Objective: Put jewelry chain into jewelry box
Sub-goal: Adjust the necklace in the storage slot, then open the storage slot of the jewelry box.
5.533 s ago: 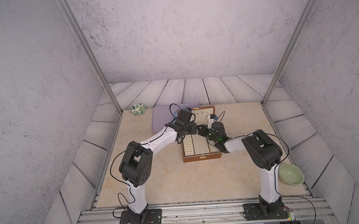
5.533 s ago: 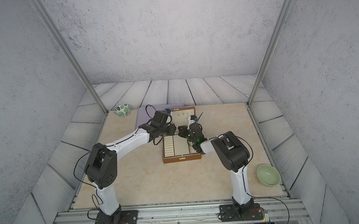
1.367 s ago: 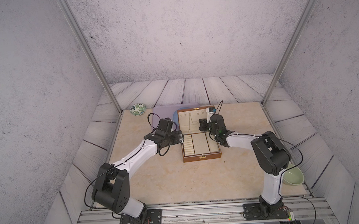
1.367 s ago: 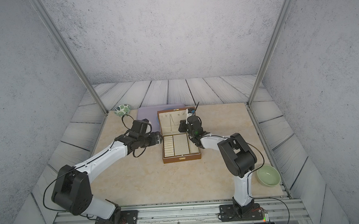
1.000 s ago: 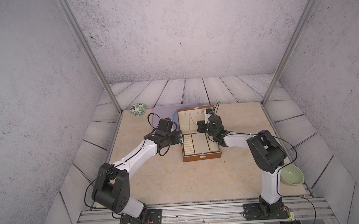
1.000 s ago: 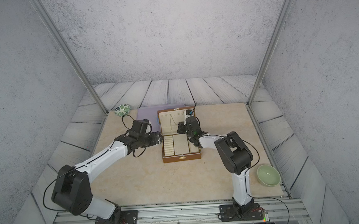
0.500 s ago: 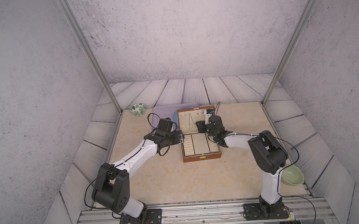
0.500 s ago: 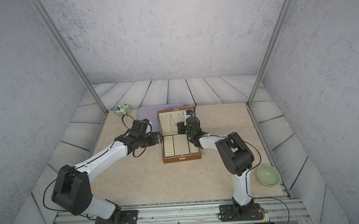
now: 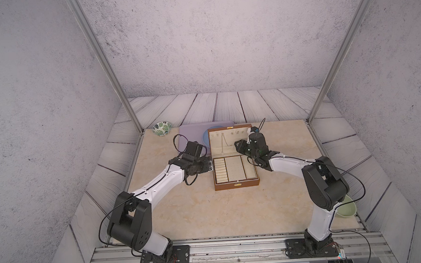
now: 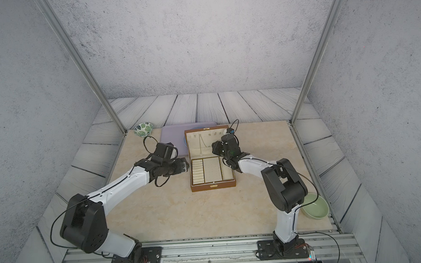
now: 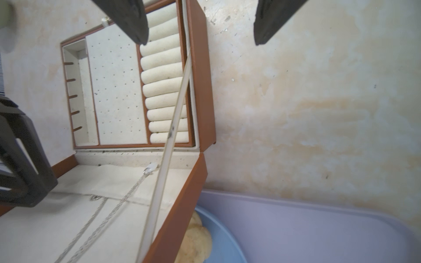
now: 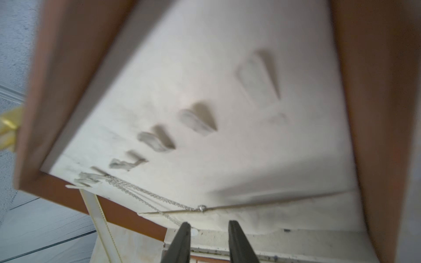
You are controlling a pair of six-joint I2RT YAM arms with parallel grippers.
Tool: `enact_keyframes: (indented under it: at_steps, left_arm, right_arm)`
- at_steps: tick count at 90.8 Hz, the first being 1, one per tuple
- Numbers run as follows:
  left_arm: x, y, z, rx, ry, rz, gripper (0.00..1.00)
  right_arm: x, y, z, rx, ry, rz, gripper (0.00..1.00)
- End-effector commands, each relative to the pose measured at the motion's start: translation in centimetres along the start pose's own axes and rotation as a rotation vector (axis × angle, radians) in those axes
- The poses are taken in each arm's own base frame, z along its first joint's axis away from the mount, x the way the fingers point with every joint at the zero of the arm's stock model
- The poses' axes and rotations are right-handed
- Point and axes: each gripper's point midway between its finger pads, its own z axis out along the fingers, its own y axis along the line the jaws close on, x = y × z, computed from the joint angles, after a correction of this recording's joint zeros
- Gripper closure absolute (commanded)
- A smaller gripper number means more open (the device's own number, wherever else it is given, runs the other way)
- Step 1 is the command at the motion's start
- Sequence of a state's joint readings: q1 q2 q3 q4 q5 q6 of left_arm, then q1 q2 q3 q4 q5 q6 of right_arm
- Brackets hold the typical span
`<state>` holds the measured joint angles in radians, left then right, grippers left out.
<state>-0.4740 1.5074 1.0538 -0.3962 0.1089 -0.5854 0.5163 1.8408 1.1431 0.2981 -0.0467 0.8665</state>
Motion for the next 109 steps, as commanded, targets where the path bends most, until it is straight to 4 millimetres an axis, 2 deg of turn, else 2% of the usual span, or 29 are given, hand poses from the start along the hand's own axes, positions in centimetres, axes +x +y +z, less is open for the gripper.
enact_keyframes:
  at_steps: [1,17,44,62,85,109]
  left_arm:
    - [2.0,2.1,-0.1,-0.082,0.073,0.019,0.23]
    - [3.0,3.4,-0.7,-0.132,0.097,0.02,0.24]
    - [3.4,2.9,-1.4,-0.096,0.095,0.012,0.24]
    - [3.5,2.8,-1.4,-0.087,0.095,0.011,0.24]
    - [3.5,2.8,-1.3,-0.087,0.092,0.005,0.24]
    - [3.4,2.8,-1.5,-0.087,0.086,0.004,0.24]
  right_arm:
    - [0.4,-0.3,-0.3,0.036,0.039,0.151,0.68]
    - [0.5,-0.3,0.8,0.03,0.035,0.246,0.68]
    - [0.2,-0.4,2.6,0.017,-0.002,0.36,0.66]
    - [-0.5,-0.2,3.1,0.017,-0.026,0.363,0.66]
    - [0.5,-1.9,3.8,0.067,-0.025,0.443,0.66]
    - [-0.2,-2.1,3.9,0.074,-0.068,0.475,0.66]
